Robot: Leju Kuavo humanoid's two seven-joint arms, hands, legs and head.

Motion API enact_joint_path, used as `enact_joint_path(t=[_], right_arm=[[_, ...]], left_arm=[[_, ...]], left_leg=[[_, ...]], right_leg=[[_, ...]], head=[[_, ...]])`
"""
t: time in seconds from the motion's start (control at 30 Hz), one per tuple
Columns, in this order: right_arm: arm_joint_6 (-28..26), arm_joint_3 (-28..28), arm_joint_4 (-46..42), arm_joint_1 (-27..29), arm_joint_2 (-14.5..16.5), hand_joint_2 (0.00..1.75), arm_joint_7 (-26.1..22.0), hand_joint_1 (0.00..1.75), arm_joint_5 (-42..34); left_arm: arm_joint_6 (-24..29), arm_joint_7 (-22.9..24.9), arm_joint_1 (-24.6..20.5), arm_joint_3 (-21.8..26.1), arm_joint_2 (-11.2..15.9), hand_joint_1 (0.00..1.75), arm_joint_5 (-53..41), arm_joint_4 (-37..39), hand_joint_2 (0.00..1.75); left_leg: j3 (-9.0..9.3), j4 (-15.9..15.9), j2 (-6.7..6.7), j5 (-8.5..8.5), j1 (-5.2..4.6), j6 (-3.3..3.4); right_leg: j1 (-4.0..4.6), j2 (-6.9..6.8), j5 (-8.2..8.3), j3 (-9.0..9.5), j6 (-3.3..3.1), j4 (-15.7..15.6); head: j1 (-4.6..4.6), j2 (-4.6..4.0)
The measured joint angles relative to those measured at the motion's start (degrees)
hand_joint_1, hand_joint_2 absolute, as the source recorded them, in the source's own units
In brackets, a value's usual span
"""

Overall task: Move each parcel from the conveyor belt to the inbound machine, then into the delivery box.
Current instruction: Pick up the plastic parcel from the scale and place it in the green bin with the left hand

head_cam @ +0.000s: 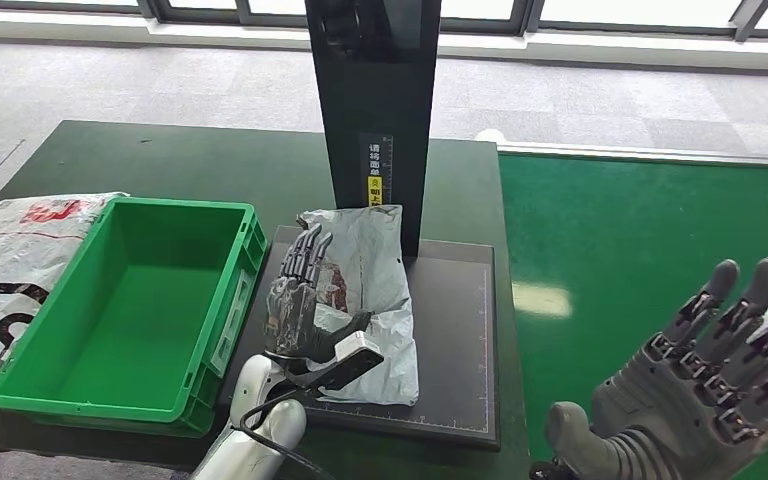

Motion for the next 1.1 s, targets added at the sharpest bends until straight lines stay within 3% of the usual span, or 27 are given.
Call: enact_joint_path(t=[0.13, 0.43, 0.57, 1.1], right_arm=[[0.00, -0.88, -1.38, -0.41, 0.24, 1.75, -0.06, 0.00, -1.21], [0.00, -2.21, -2.62, -0.98, 0.62, 1.75, -0.10, 0.00, -1.48], [0.00, -2.67, -2.88, -0.99, 0.74, 1.75, -0.10, 0.00, -1.65], [0.02, -3.27, -2.94, -1.46, 1.21, 1.75, -0.10, 0.00, -1.92]], left_arm=[[-10.49, 8.80, -1.62, -3.95, 0.05, 0.00, -12.59, 5.85, 1.75], [-17.17, 8.94, -4.32, -9.89, 0.15, 0.00, -15.80, 14.55, 1.75], [-19.11, 8.38, -5.91, -11.61, 0.25, 1.75, -16.46, 16.70, 1.75], [-19.35, 7.37, -7.11, -14.18, 0.37, 1.75, -16.96, 19.06, 1.75]], left_leg=[[0.00, 0.00, 0.05, 0.00, -0.01, 0.00], [0.01, 0.00, 0.02, 0.00, -0.01, 0.00], [0.12, -0.02, -0.09, 0.00, -0.01, 0.01], [0.35, -0.02, -0.04, 0.11, -0.01, 0.06]], right_leg=[[-0.01, 0.05, 0.02, 0.02, 0.02, 0.00], [0.00, 0.03, 0.04, 0.07, 0.04, 0.00], [0.01, -0.08, 0.00, 0.24, 0.02, 0.00], [0.01, -0.06, 0.11, 0.46, 0.08, -0.02]], head=[[0.01, 0.00], [0.01, 0.00], [0.01, 0.00], [0.00, 0.00]])
